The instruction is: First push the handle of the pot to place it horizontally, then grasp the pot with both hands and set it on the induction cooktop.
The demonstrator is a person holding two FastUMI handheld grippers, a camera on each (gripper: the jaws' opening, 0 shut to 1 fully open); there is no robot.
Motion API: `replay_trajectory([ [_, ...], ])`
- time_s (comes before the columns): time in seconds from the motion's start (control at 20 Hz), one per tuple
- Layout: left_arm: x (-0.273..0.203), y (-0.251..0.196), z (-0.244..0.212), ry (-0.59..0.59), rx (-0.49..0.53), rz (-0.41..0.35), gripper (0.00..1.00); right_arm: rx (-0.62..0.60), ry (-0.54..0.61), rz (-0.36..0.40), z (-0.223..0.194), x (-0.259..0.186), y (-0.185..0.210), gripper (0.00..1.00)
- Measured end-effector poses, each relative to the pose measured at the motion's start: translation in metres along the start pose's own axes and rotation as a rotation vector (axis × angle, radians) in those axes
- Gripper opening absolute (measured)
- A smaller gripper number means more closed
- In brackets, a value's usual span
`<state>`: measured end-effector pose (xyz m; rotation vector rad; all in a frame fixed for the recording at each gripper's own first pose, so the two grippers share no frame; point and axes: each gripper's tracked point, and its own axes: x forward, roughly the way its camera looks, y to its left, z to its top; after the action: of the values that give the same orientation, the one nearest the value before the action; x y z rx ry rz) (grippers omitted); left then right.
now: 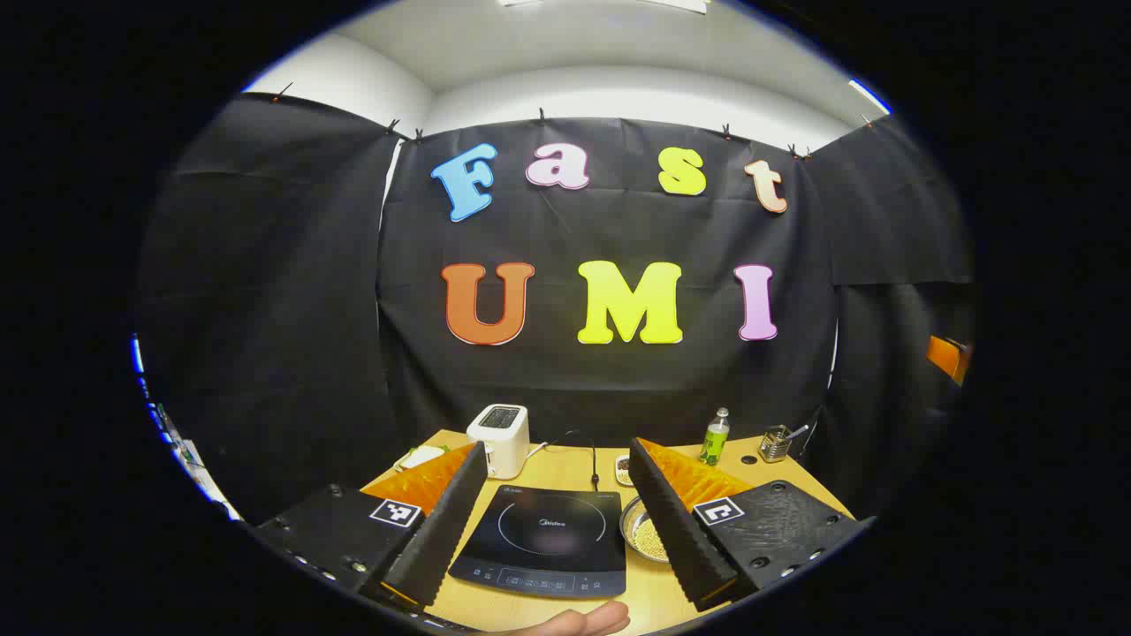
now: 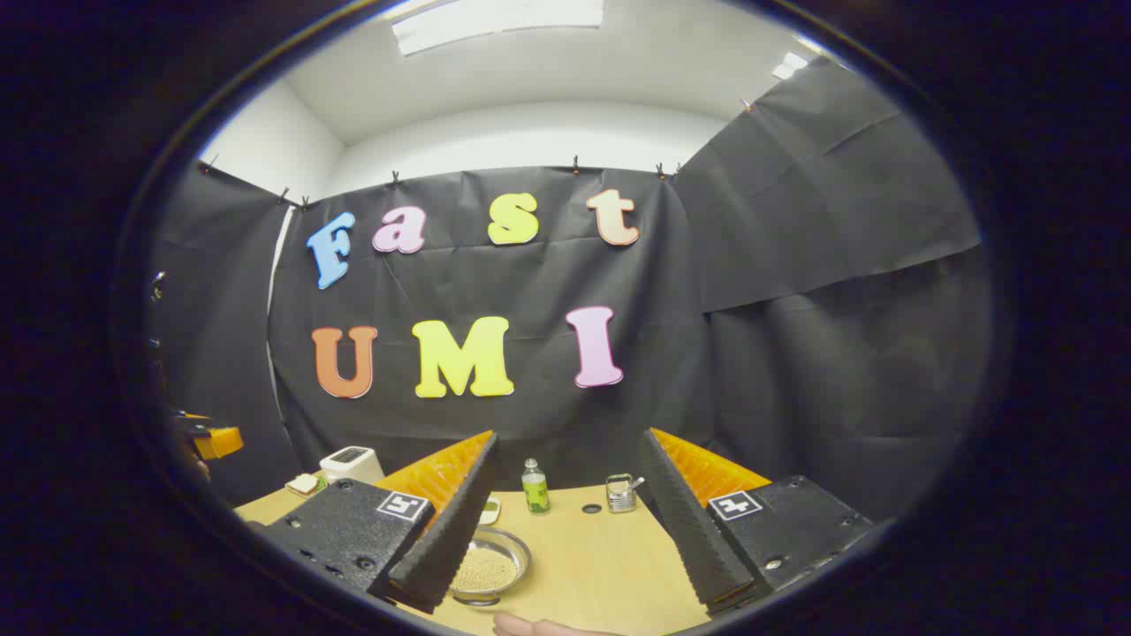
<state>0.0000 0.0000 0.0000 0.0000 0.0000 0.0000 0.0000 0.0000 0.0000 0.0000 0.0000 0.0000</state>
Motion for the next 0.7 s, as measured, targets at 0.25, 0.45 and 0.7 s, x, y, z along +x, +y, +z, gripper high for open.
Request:
replay_trajectory([
  [0.25, -0.007, -0.008, 0.004, -0.02, 0.009, -0.022, 0.95, -0.027, -0.007, 0.009, 0.002, 0.004, 0.0, 0.98],
  [0.45, -0.005, -0.023, 0.008, -0.062, 0.038, -0.074, 0.95, -0.025, 0.01, 0.008, -0.006, 0.009, -0.004, 0.98],
  [0.7, 0.003, -0.03, 0.002, -0.088, 0.028, -0.128, 0.95, -0.04, 0.001, 0.019, -0.011, 0.022, -0.006, 0.98],
])
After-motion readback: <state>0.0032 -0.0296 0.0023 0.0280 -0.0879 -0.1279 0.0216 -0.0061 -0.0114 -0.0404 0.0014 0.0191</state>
